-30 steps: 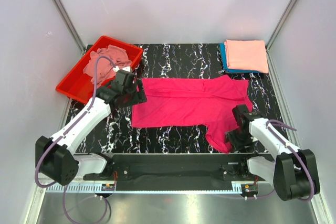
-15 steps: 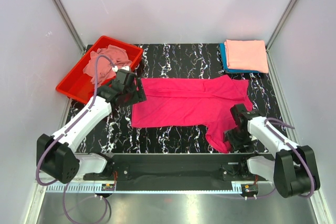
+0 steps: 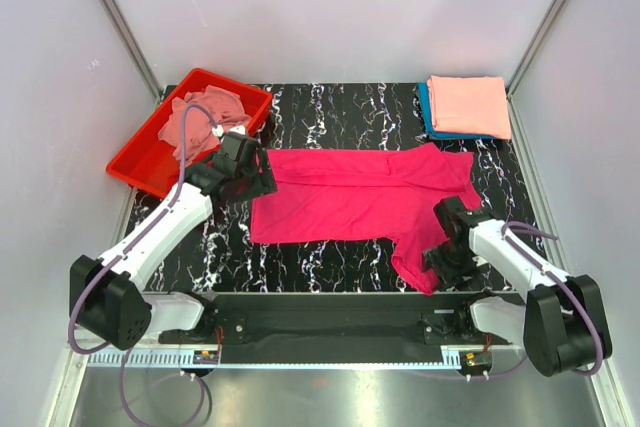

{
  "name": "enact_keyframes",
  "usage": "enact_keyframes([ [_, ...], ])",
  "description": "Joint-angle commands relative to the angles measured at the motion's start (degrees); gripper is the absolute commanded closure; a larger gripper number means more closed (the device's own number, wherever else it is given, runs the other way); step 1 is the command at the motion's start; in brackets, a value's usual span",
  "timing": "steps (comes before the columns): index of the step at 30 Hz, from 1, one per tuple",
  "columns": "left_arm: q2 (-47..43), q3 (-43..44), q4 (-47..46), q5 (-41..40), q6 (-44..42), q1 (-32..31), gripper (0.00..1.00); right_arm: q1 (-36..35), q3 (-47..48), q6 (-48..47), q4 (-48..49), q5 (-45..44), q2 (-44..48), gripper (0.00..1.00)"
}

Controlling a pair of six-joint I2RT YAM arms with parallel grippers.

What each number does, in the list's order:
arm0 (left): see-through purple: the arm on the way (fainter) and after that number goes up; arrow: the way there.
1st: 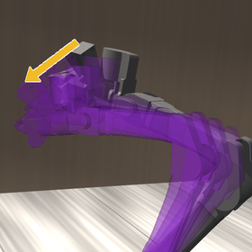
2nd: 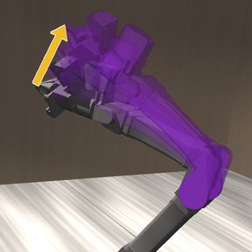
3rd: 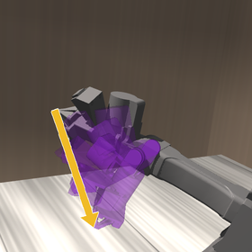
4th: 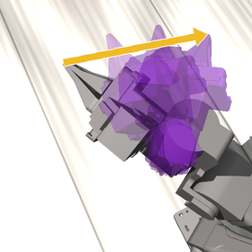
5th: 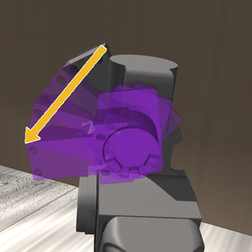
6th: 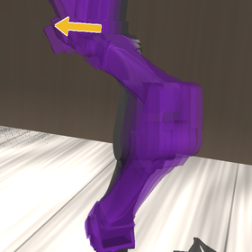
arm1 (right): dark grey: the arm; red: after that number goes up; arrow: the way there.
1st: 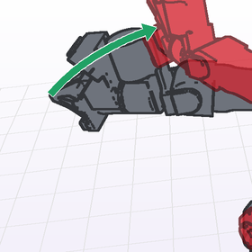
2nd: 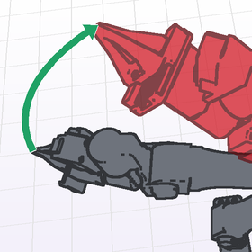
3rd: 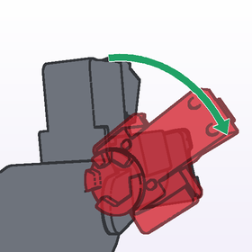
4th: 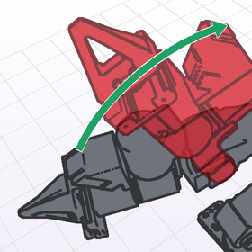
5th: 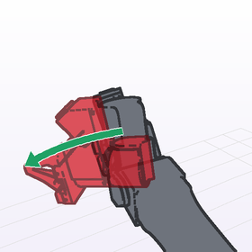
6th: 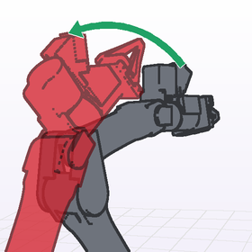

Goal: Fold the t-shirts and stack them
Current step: Fold the tshirt

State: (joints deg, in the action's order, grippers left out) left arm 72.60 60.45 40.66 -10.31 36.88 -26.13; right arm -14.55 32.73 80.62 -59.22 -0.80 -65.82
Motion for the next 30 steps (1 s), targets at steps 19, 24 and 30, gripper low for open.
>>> enact_keyframes([
  [19,-1.8,3.6,5.2,-8.5,8.8,0.2,0.26,-9.0,-1.2,8.4,0.7,-4.6,0.3,0.4],
  [24,-5.9,0.5,7.5,-10.7,19.2,0.2,0.31,-9.4,-0.2,9.6,-0.2,-5.4,-1.6,0.48],
  [30,-7.4,-1.6,15.4,-9.4,30.1,-1.1,0.38,-9.8,0.0,8.2,-0.4,-6.1,0.0,1.0],
])
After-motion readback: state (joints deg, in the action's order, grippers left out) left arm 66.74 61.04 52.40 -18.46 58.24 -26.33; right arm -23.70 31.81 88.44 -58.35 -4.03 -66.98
